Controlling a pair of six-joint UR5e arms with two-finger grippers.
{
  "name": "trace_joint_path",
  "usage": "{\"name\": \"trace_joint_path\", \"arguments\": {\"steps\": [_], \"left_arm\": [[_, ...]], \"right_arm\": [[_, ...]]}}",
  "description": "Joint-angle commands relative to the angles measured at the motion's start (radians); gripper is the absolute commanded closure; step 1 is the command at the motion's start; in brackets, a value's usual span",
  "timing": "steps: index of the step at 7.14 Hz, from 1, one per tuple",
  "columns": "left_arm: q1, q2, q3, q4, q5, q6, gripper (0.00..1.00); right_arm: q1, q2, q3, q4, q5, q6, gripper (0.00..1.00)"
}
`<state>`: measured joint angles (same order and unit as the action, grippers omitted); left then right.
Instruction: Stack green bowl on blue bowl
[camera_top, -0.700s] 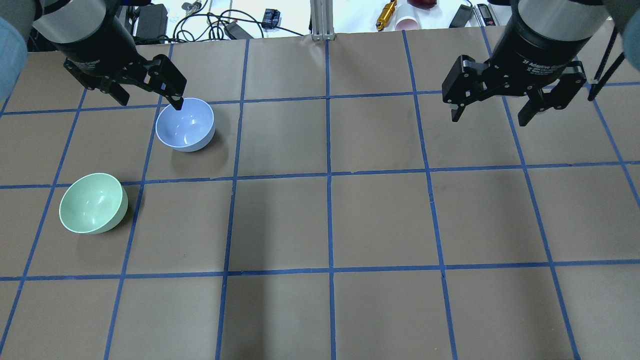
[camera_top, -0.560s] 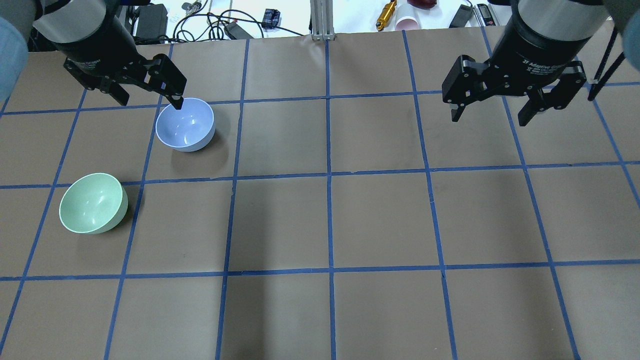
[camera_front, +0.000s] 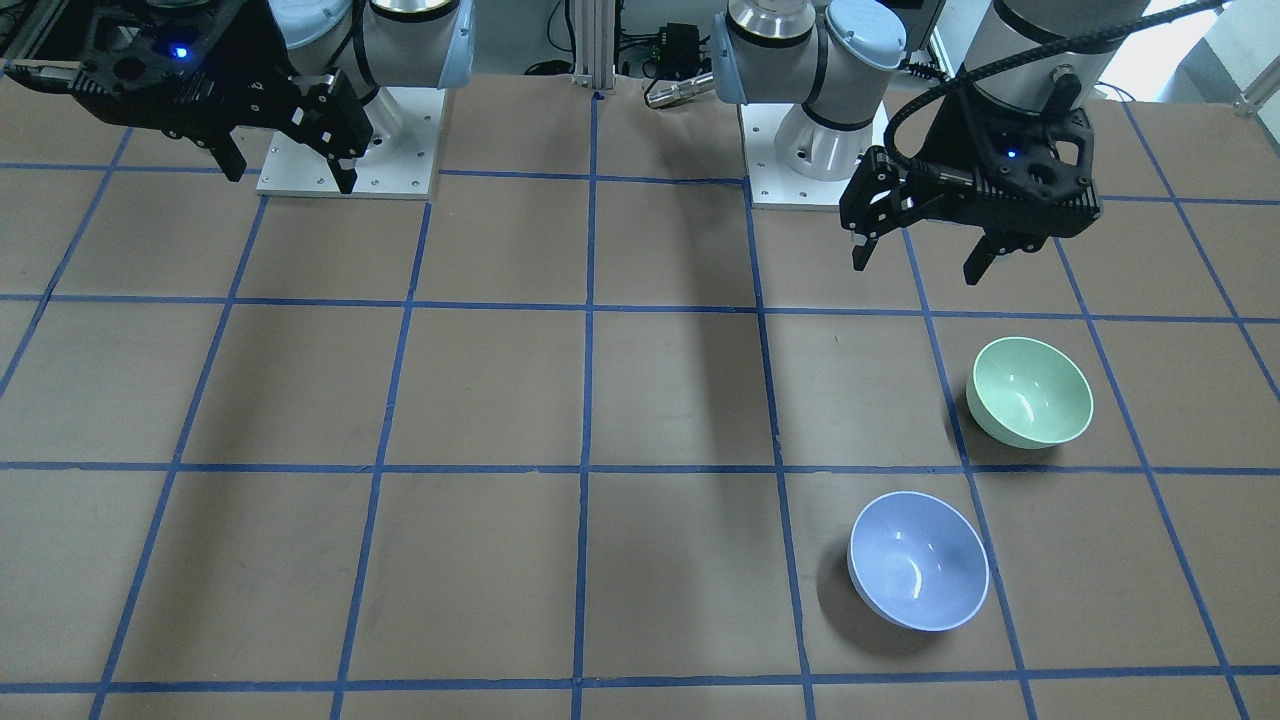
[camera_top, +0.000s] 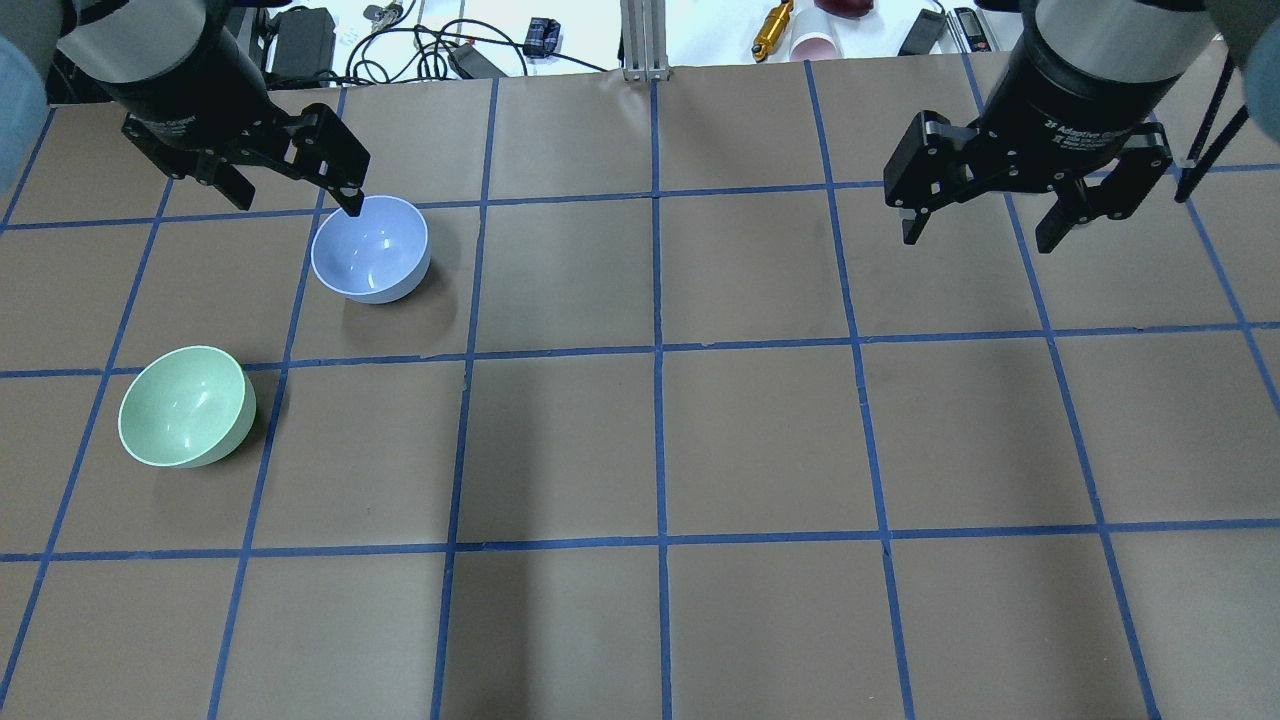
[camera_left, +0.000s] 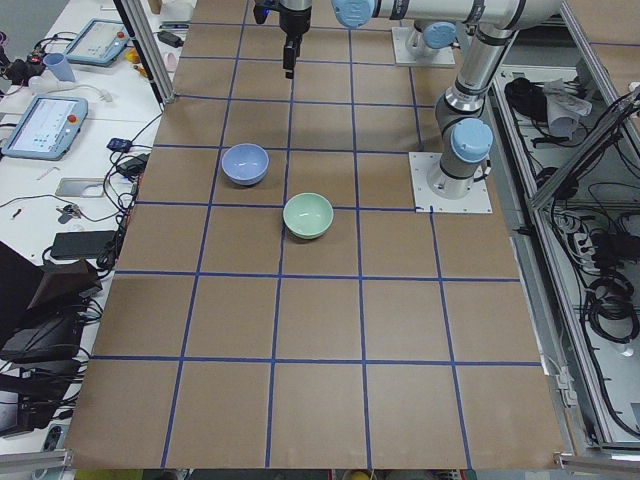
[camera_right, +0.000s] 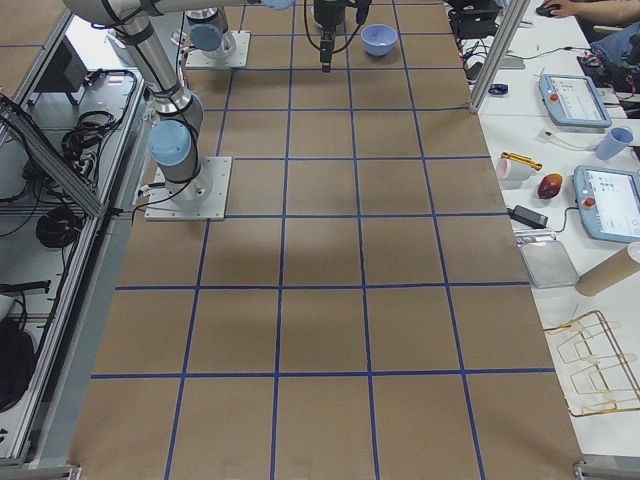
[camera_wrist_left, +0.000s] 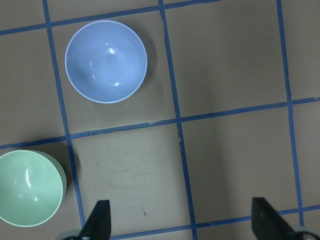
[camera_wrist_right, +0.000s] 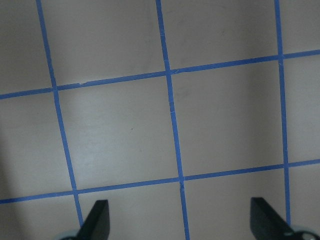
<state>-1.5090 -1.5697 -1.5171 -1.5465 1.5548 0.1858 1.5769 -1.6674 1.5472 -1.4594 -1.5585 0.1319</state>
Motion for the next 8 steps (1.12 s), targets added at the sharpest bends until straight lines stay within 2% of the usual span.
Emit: {"name": "trace_joint_path", "arguments": {"steps": [1, 8], "left_arm": [[0.009, -0.007, 0.006, -0.006, 0.007, -0.006, 0.00], [0.009, -0.003, 0.006, -0.013, 0.014, -0.006, 0.00]], "right_arm": [[0.000, 0.000, -0.001, -0.001, 0.000, 0.000, 0.00], [0.000, 0.000, -0.001, -0.001, 0.000, 0.000, 0.00]]}}
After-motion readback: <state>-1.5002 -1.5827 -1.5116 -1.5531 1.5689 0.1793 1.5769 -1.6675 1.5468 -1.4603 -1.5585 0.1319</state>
